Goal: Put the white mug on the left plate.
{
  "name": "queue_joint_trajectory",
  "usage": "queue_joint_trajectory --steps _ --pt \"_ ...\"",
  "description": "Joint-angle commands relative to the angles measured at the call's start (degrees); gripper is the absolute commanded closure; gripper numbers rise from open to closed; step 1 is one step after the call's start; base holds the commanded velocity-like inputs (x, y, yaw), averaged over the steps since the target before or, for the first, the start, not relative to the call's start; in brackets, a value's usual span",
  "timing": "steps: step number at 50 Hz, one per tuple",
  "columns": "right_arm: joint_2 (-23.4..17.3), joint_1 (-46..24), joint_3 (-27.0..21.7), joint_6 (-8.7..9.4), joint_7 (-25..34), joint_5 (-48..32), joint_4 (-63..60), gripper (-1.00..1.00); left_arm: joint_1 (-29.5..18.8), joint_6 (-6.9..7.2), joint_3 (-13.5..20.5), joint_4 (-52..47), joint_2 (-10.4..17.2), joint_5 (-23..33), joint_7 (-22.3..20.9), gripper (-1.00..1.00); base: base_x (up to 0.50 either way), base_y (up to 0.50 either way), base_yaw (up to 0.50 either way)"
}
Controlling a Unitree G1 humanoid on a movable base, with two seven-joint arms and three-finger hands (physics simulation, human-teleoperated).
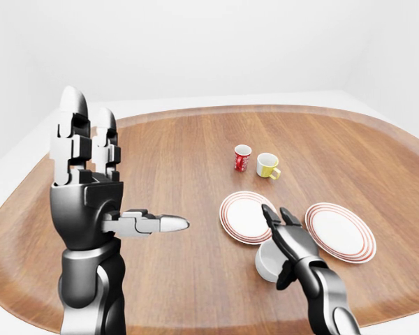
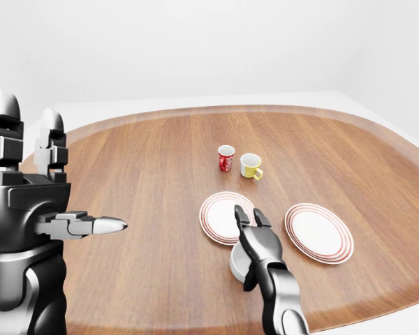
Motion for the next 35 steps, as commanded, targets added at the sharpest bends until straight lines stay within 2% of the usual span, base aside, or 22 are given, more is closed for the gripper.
queue_joint_trajectory --steps 1,35 --pt "-0.22 -0.39 0.08 0.00 -0.52 -0.29 0.44 -1.00 -0.03 0.00 -0.06 -0.14 0.00 -0.06 0.04 -1.00 0.00 0.00 0.00" --pt "-0.09 -2.40 1.48 0.00 -1.39 -1.25 2.97 -1.00 -0.34 0.00 0.20 -0.16 0.12 -0.27 0.13 -1.00 0.00 0.00 0.00"
